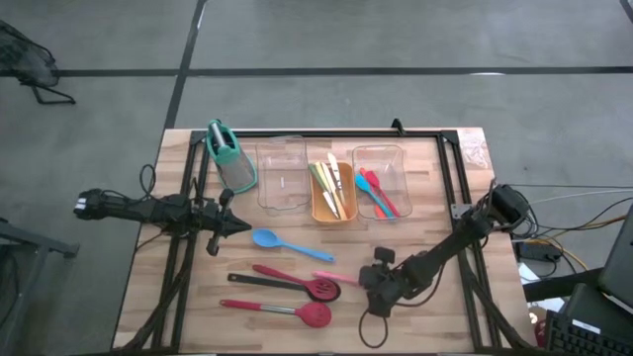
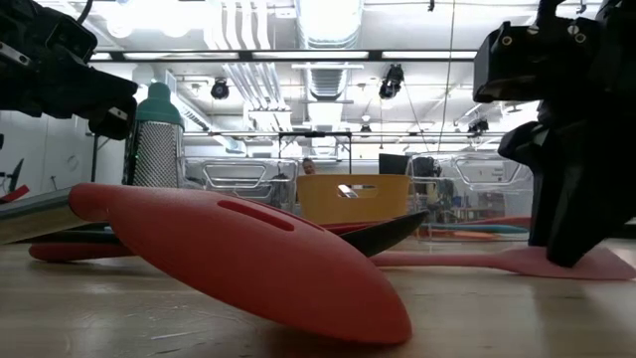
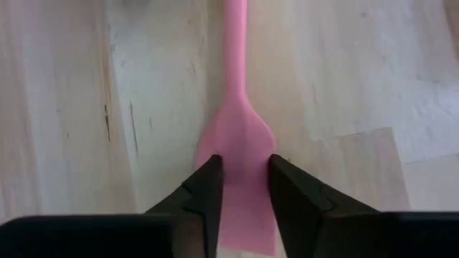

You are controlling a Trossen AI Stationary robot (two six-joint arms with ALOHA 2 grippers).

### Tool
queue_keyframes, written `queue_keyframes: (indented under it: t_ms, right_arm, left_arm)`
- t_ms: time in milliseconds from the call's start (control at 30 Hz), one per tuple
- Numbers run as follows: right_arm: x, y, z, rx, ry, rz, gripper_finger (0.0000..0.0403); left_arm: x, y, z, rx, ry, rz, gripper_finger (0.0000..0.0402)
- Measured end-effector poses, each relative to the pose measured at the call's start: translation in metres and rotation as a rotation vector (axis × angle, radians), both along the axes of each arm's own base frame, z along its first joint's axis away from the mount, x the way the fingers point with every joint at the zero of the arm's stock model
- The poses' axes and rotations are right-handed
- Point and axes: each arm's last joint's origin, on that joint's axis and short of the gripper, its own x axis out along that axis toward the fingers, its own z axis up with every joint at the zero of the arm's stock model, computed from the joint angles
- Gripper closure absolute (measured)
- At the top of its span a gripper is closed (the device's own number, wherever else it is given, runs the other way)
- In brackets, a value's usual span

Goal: Pick & Place Kitchen Items
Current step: Put the pink spatula into the right transparent bin

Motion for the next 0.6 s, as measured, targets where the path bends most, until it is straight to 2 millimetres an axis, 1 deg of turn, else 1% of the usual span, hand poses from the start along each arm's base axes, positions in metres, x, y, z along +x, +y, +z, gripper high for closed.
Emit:
queue_keyframes:
  t_ms: [267, 400, 600]
  right_arm:
    - [0.003, 0.002, 0.01, 0.009, -0.002, 0.036, 0.0388]
    - [0.009, 0.007, 0.018, 0.038, -0.007, 0.066, 0.0395]
    - [0.017, 0.012, 0.029, 0.055, -0.046, 0.065, 0.0395]
  left_arm:
    - [0.0, 0.0, 0.0, 0.0, 0.0, 0.0, 0.039]
    - [0.0, 0.0, 0.0, 0.0, 0.0, 0.0, 0.039]
    - [0.0, 0.0, 0.0, 0.0, 0.0, 0.0, 0.039]
